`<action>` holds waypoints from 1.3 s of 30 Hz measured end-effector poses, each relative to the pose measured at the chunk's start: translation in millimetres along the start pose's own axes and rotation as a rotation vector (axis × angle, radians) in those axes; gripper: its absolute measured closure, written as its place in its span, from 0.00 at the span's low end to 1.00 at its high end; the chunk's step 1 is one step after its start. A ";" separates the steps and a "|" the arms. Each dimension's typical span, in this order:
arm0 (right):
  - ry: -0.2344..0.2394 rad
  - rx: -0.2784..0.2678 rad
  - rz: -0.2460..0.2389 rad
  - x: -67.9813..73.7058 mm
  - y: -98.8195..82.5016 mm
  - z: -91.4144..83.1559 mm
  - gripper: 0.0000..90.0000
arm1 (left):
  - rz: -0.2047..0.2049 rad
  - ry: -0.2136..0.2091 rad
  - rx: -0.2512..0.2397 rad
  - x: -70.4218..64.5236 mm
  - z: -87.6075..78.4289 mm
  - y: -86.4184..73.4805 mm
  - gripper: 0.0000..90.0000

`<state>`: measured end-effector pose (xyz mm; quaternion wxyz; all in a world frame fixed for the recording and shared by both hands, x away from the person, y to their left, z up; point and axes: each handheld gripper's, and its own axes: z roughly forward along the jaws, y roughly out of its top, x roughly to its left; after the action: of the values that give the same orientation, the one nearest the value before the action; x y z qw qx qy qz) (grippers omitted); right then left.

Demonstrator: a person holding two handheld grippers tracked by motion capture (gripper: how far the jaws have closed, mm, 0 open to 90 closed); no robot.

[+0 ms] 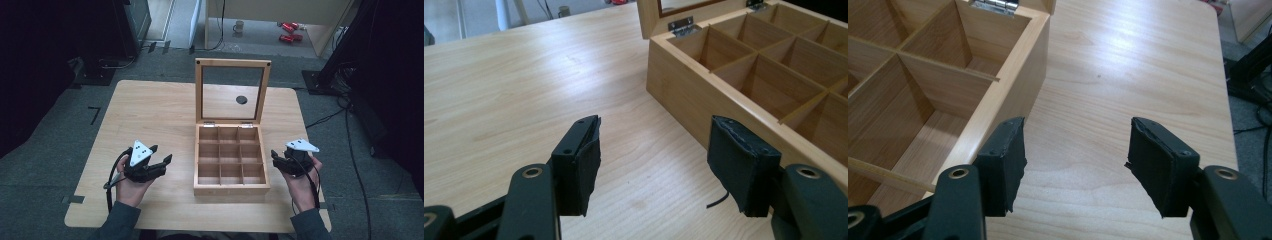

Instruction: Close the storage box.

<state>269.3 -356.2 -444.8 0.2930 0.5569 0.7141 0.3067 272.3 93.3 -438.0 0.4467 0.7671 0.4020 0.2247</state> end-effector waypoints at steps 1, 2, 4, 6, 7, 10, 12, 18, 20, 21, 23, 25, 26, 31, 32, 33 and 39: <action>0.000 -0.001 -0.002 0.0 1.6 -1.0 0.45 | 0.000 0.000 0.000 0.0 0.0 0.0 0.42; 0.000 -0.003 -0.008 -0.2 3.2 -1.8 0.45 | 0.002 -0.001 -0.006 0.6 0.0 3.5 0.42; -0.001 -0.009 -0.015 -0.6 6.4 -3.7 0.45 | -0.001 -0.002 -0.009 0.9 0.1 5.2 0.42; 0.001 -0.012 -0.019 -1.1 9.6 -5.1 0.45 | 0.001 -0.005 -0.013 0.9 1.0 9.8 0.42; 0.010 -0.012 -0.013 -1.7 11.3 -5.9 0.45 | 0.005 -0.005 -0.012 0.9 1.4 11.3 0.42; 0.018 -0.011 -0.009 -2.4 14.6 -6.8 0.44 | 0.006 -0.006 -0.015 0.8 2.5 13.9 0.41; 0.025 -0.007 -0.011 -3.4 18.2 -7.5 0.44 | 0.008 -0.015 -0.013 1.9 5.0 18.8 0.41; 0.039 -0.011 -0.022 -5.0 26.0 -10.8 0.43 | 0.018 -0.025 -0.017 2.3 9.0 31.0 0.41; 0.040 -0.013 -0.020 -5.2 28.1 -11.6 0.43 | 0.019 -0.025 -0.017 2.4 9.8 33.2 0.42; 0.043 -0.017 -0.021 -5.8 31.9 -13.0 0.43 | 0.021 -0.026 -0.018 2.3 10.3 35.3 0.42; 0.046 -0.025 -0.020 -6.6 36.0 -14.7 0.43 | 0.024 -0.028 -0.024 2.3 11.7 41.2 0.42; 0.049 -0.032 -0.014 -7.3 39.9 -16.1 0.42 | 0.027 -0.028 -0.027 1.8 12.7 44.2 0.42; 0.047 -0.035 -0.015 -7.7 41.2 -16.3 0.42 | 0.031 -0.029 -0.028 1.6 13.6 46.0 0.42; 0.043 -0.039 -0.017 -8.9 50.3 -14.8 0.42 | 0.041 -0.023 -0.019 3.2 19.5 50.7 0.42; 0.045 -0.039 -0.014 -9.1 52.0 -14.5 0.42 | 0.041 -0.022 -0.019 3.9 20.8 51.4 0.43; 0.048 -0.041 -0.012 -9.0 53.5 -14.1 0.42 | 0.041 -0.022 -0.019 3.9 20.8 51.4 0.43; 0.052 -0.045 -0.032 -5.3 63.2 -11.1 0.42 | 0.044 -0.027 -0.017 5.2 26.4 60.4 0.44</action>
<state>300.9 -350.5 -389.0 0.2917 0.5306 0.7230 0.3325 319.0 67.5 -399.0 0.4536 0.7747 0.3772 0.2275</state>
